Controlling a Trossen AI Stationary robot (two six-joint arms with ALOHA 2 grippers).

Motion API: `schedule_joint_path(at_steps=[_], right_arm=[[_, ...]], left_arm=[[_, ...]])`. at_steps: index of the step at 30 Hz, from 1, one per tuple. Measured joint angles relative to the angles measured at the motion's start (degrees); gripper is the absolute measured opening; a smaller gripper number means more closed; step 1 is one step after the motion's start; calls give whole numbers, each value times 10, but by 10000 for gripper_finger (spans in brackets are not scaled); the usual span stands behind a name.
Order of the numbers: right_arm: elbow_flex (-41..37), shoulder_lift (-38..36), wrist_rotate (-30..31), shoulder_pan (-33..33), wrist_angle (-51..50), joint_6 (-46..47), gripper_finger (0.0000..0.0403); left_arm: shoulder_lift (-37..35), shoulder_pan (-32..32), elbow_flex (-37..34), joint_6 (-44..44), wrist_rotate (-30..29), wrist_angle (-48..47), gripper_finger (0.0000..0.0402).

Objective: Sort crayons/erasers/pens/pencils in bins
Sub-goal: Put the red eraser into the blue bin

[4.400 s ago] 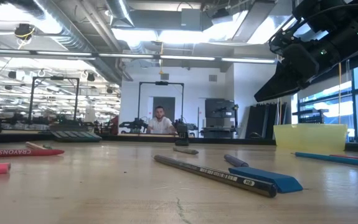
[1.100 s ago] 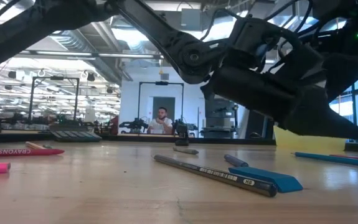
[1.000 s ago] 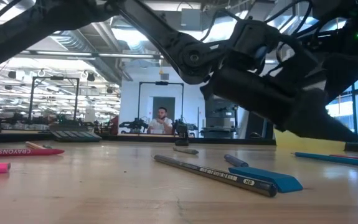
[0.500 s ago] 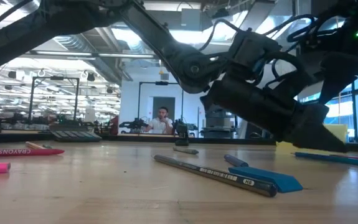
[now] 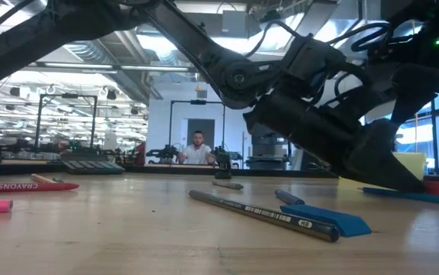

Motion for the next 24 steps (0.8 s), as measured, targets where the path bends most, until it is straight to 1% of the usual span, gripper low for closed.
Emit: schedule_joint_path(at_steps=[5,9,12,19,22,24], right_arm=[[0,0,4,0,0,0,157],[0,0,4,0,1,0,157],[0,0,5,0,1,0,157],[0,0,6,0,4,0,157],[0,0,6,0,10,0,157],[0,0,6,0,12,-1,157]], left_arm=[[-14,-16,-2,7,0,-28,137],[-18,-24,-2,34,-23,-32,137],[-18,-26,-2,41,-29,-36,137],[-18,-25,-2,68,-28,-28,137],[-18,-24,-2,80,-21,-25,137],[-18,-24,-2,80,-6,-25,137]])
